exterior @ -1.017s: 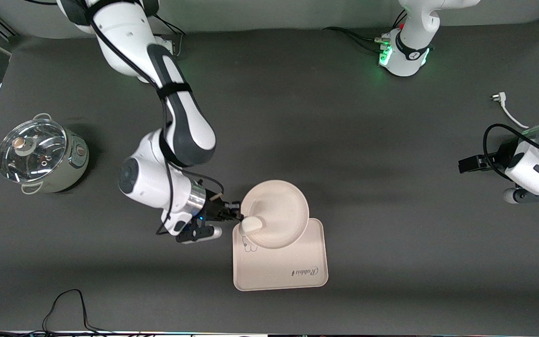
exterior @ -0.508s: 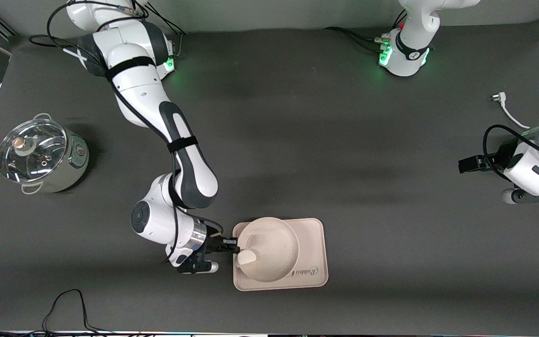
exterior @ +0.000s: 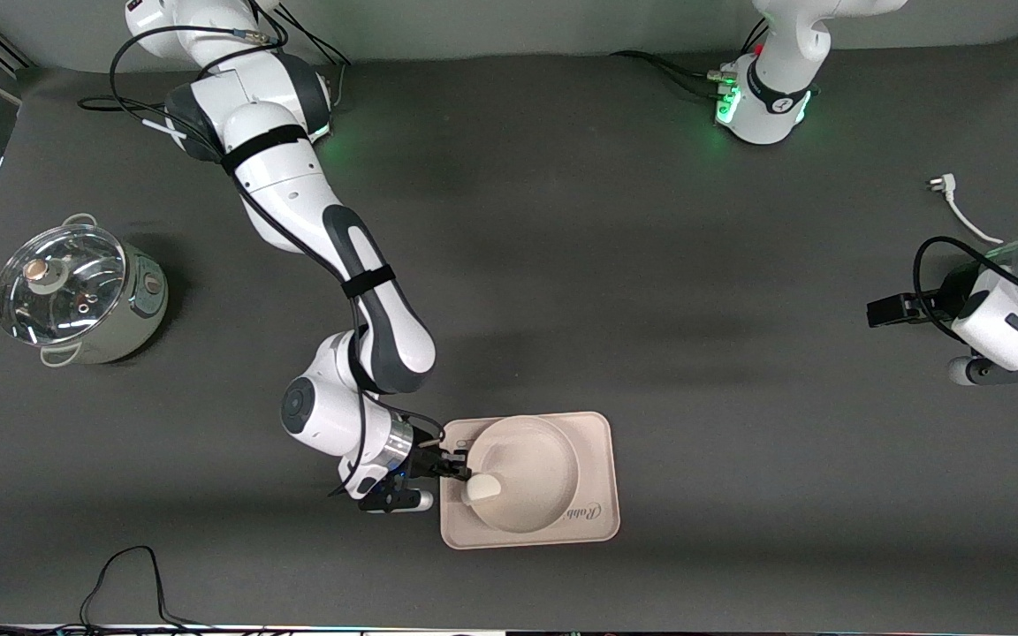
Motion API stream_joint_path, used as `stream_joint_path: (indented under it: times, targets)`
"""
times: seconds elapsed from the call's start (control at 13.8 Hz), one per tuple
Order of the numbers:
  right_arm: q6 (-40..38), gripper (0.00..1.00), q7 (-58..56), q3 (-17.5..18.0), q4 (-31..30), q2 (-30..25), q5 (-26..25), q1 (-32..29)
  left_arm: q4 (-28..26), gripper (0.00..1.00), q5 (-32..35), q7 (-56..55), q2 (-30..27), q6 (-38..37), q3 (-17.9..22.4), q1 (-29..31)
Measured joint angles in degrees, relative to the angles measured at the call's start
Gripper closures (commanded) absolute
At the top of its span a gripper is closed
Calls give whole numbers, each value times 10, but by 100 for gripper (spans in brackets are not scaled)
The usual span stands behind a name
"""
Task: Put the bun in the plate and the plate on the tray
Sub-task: 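Lower the plate onto the tray and open the right gripper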
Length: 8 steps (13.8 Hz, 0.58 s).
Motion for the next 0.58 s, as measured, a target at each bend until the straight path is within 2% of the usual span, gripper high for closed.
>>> stream_joint_path:
  times: [0.15, 0.22, 0.36, 0.44, 0.58]
  targets:
    - [0, 100, 0, 1, 2, 2, 0, 0, 0, 0, 0, 0, 1, 0, 0, 0]
    - [0, 84, 0, 1, 3, 3, 0, 0, 0, 0, 0, 0, 2, 0, 0, 0]
    - [0, 36, 0, 1, 4, 3, 0, 0, 0, 0, 0, 0, 3, 0, 0, 0]
    - [0, 1, 1, 1, 5, 3, 0, 0, 0, 0, 0, 0, 3, 0, 0, 0]
    - [0, 0, 1, 2, 6, 3, 0, 0, 0, 0, 0, 0, 3, 0, -1, -1]
